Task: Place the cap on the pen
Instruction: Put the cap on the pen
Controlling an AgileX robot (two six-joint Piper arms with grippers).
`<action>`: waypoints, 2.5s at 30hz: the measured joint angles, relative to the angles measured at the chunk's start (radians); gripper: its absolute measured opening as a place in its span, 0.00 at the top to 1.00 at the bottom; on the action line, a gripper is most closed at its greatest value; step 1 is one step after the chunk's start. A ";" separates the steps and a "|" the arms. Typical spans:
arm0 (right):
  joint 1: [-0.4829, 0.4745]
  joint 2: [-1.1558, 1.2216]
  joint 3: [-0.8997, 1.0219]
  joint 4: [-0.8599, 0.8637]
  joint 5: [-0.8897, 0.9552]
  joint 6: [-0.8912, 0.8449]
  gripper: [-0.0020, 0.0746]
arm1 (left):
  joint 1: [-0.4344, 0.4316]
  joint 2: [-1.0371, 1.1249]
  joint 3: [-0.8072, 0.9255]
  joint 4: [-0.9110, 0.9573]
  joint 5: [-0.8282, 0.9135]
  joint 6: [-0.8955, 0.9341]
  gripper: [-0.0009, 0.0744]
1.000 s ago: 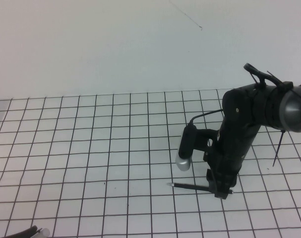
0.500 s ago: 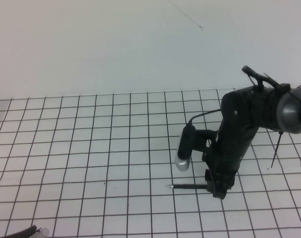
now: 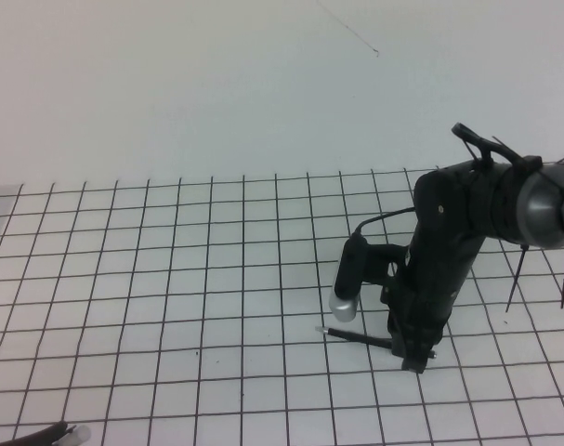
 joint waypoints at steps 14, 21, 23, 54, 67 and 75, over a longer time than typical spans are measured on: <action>0.010 -0.017 -0.291 0.204 0.403 0.220 0.98 | 0.000 0.000 0.024 0.149 0.000 -0.004 0.88; 0.131 -0.078 -0.293 0.236 0.426 0.317 0.98 | 0.000 0.000 0.081 0.230 -0.056 0.119 0.88; 0.181 -0.100 -0.291 0.239 0.426 0.337 0.98 | 0.000 0.000 0.081 0.230 -0.057 0.125 0.88; 0.461 -0.316 -0.086 0.318 0.424 0.450 0.98 | 0.000 -0.017 0.156 0.039 -0.146 0.511 0.88; 0.461 -0.312 -0.086 0.354 0.419 0.381 0.98 | 0.000 -0.017 0.156 0.120 -0.129 0.534 0.88; 0.461 -0.281 -0.086 0.354 0.406 0.346 0.98 | 0.000 -0.017 0.156 0.096 -0.109 0.584 0.88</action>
